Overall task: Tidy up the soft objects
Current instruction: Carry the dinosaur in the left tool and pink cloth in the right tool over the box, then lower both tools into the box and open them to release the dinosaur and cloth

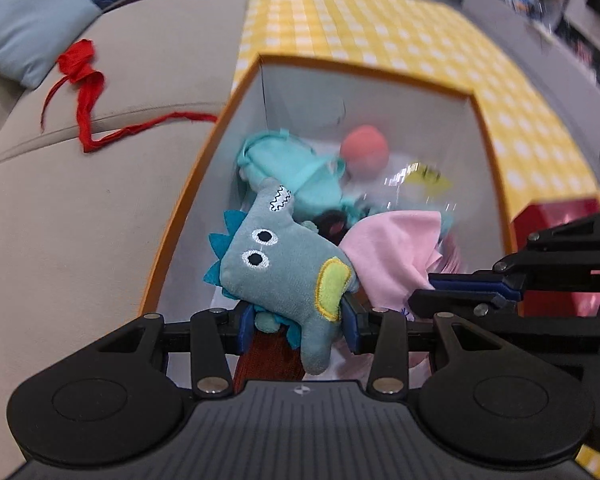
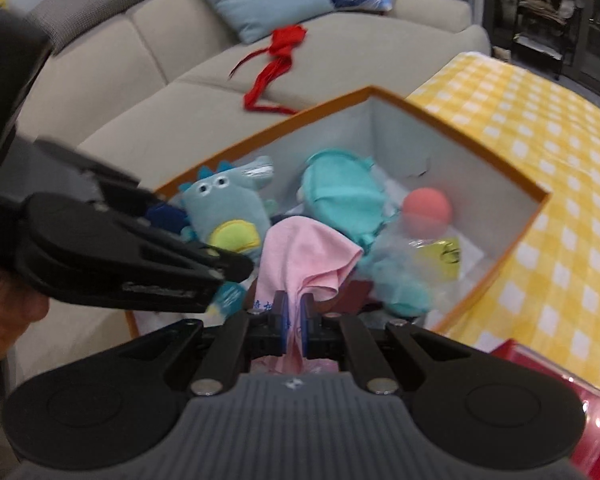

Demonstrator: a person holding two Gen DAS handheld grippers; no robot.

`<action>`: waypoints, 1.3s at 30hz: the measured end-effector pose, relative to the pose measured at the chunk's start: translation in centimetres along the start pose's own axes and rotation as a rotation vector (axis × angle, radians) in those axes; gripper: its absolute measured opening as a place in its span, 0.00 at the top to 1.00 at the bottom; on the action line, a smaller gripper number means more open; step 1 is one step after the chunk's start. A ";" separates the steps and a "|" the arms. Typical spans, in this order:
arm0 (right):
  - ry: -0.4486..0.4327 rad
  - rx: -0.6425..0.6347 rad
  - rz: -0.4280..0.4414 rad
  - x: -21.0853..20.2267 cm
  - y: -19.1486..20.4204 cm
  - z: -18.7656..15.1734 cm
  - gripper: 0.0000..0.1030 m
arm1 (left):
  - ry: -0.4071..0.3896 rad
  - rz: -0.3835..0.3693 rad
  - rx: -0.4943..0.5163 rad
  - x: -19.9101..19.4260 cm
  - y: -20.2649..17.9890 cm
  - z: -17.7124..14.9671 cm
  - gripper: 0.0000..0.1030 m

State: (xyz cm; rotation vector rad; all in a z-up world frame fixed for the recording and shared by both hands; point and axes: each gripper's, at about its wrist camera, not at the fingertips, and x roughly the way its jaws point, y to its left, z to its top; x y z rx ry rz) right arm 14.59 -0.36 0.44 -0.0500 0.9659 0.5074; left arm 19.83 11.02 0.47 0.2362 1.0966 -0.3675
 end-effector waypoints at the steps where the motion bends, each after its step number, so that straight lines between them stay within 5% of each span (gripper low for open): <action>1: 0.010 -0.006 0.005 0.4 0.2 0.0 0.97 | 0.015 0.005 0.021 0.1 -0.1 -0.1 0.53; 16: 0.144 -0.113 0.020 4.1 2.6 -1.5 0.96 | 0.171 -0.017 0.169 3.5 -0.5 0.4 0.53; 34: 0.307 -0.236 -0.007 4.7 0.9 -1.9 0.99 | 0.262 -0.091 0.182 6.2 -1.0 -0.4 0.52; 39: 0.313 -0.265 -0.039 4.9 0.3 -1.7 0.97 | 0.267 -0.097 0.160 6.7 -1.2 -0.3 0.43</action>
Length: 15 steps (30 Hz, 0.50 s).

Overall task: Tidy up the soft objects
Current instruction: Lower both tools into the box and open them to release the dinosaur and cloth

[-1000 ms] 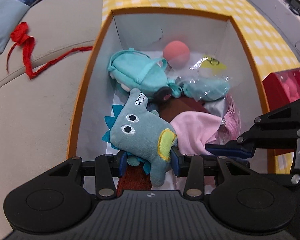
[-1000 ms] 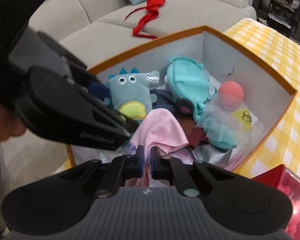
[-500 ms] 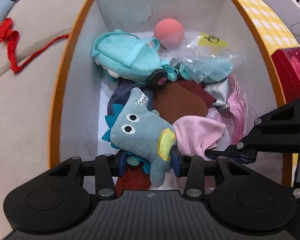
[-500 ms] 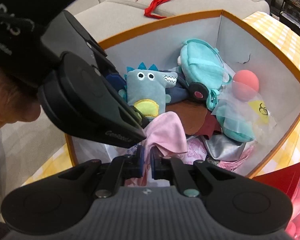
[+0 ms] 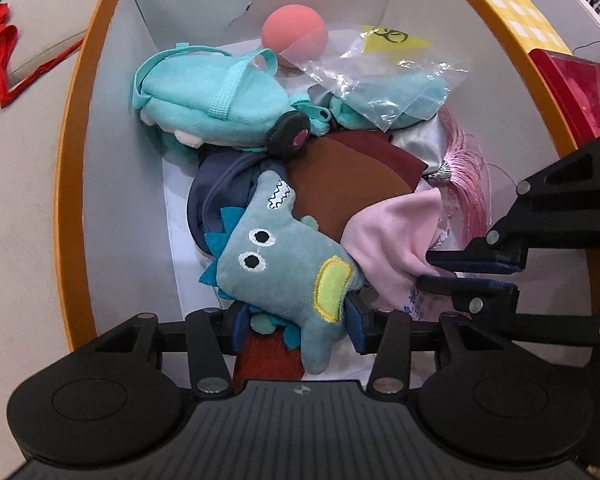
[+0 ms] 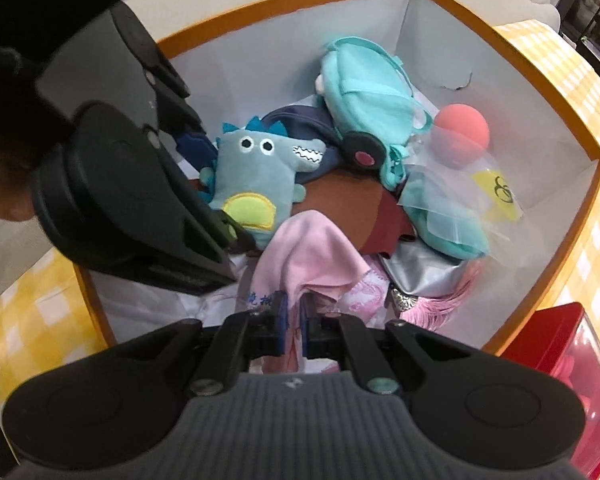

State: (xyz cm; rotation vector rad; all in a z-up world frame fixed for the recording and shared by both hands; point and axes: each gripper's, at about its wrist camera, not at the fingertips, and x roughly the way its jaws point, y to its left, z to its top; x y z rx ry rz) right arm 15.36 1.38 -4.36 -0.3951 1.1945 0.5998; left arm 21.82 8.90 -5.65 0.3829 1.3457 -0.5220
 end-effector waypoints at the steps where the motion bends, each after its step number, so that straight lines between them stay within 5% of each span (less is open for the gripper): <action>1: 0.000 0.001 0.000 0.0 -0.1 0.1 0.97 | 0.003 0.006 0.000 0.1 0.0 0.1 0.41; 3: -0.003 0.000 0.002 0.0 -0.4 0.2 0.96 | 0.006 0.012 -0.008 0.0 0.3 0.0 0.31; 15: -0.077 -0.023 -0.051 -3.0 0.1 0.1 0.55 | -0.068 0.004 -0.091 -3.1 1.0 -0.5 0.27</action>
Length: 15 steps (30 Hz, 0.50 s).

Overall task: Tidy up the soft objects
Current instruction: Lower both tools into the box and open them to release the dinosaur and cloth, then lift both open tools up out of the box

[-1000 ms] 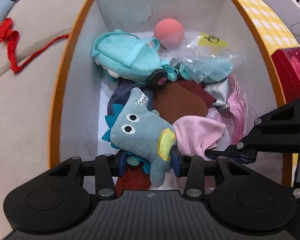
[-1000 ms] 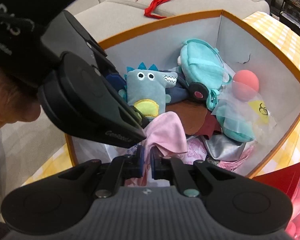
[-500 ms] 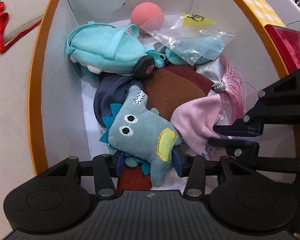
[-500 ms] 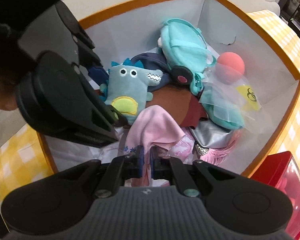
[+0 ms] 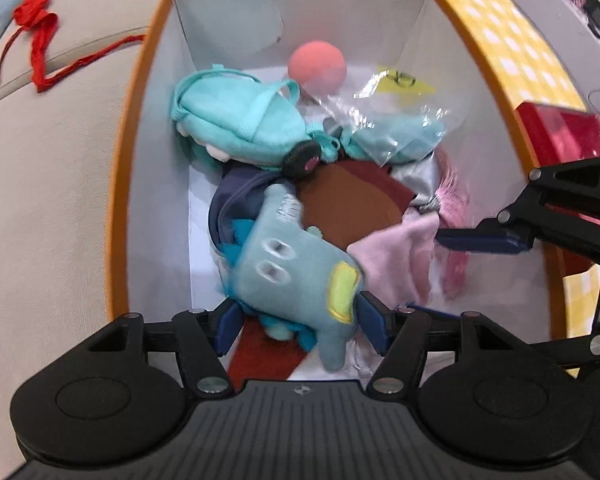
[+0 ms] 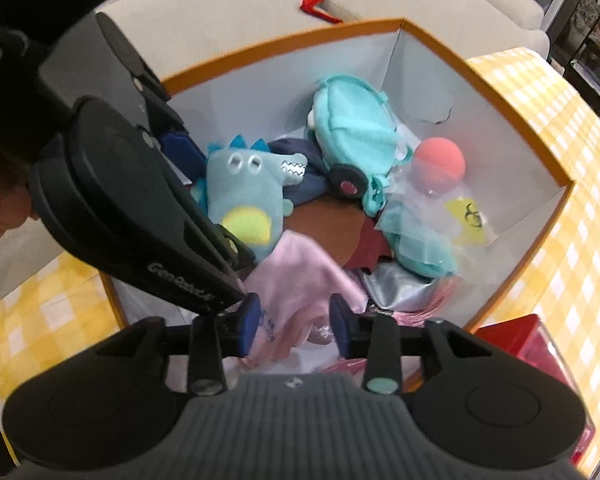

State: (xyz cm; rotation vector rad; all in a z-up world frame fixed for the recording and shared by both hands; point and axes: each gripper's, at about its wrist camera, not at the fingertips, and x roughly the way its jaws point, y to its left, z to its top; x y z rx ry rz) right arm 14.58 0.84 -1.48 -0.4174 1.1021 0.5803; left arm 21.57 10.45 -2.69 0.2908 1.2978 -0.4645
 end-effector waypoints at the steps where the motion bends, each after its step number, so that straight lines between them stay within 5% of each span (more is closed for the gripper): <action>1: -0.008 0.003 -0.016 -0.5 0.1 0.0 0.46 | -0.005 0.003 -0.001 -0.4 -0.1 0.0 0.27; 3: -0.027 0.004 -0.023 -1.2 -0.2 -0.1 0.38 | -0.022 0.018 0.003 -1.3 -0.3 -0.1 0.23; 10: -0.069 0.030 -0.042 -3.7 -0.6 -0.4 0.38 | -0.097 0.033 -0.016 -4.9 -0.9 -0.5 0.22; 15: -0.131 0.091 -0.079 -5.7 -1.8 -0.8 0.36 | -0.235 0.028 -0.145 -8.0 -1.3 -1.4 0.15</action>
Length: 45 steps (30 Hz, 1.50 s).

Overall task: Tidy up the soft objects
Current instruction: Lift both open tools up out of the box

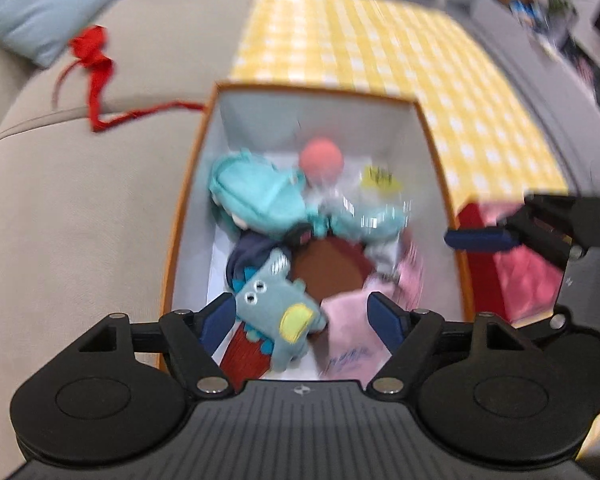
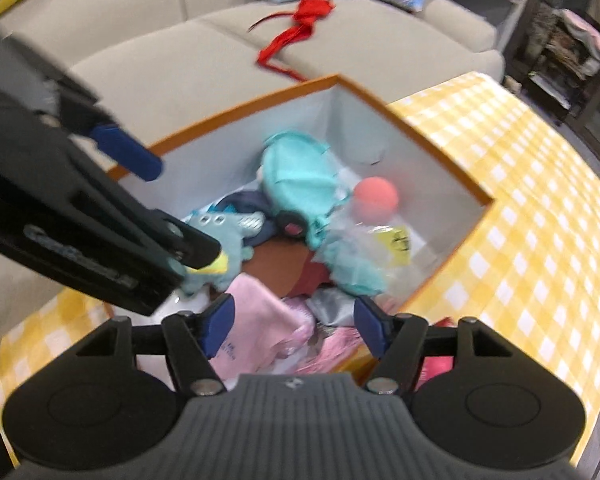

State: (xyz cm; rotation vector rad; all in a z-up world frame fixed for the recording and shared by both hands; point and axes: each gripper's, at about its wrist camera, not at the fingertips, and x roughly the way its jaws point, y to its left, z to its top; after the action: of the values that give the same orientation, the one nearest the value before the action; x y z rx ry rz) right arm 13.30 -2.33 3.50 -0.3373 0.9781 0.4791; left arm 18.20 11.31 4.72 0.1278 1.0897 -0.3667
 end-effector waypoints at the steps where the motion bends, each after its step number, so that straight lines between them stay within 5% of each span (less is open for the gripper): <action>1: -0.011 0.015 -0.010 -0.2 -0.3 0.0 0.35 | -0.028 0.007 -0.025 -0.4 -0.1 -0.1 0.15; 7: -0.076 0.116 -0.030 -2.1 -1.7 -0.6 0.33 | -0.212 0.033 -0.172 -3.0 -0.4 -2.0 0.09; 21: -0.174 0.363 -0.070 -4.8 -2.7 -4.0 0.23 | -0.373 0.206 -0.309 -5.8 -1.6 -6.2 0.03; 24: -0.171 0.379 -0.104 -4.7 -2.8 -5.3 0.20 | -0.341 0.276 -0.250 -4.4 -2.3 -6.5 0.03; 31: -0.157 0.404 -0.133 -4.1 -2.5 -6.7 0.14 | -0.279 0.229 -0.259 -2.6 -2.8 -7.0 0.03; 45: -0.150 0.406 -0.144 -3.1 -2.5 -6.7 0.14 | -0.247 0.287 -0.236 -1.8 -3.8 -7.1 0.02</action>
State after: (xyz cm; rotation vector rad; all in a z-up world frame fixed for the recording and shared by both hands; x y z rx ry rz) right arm 8.41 -8.34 2.78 -0.0052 0.8742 0.1647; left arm 10.14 10.21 3.29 0.0263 0.8475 0.0062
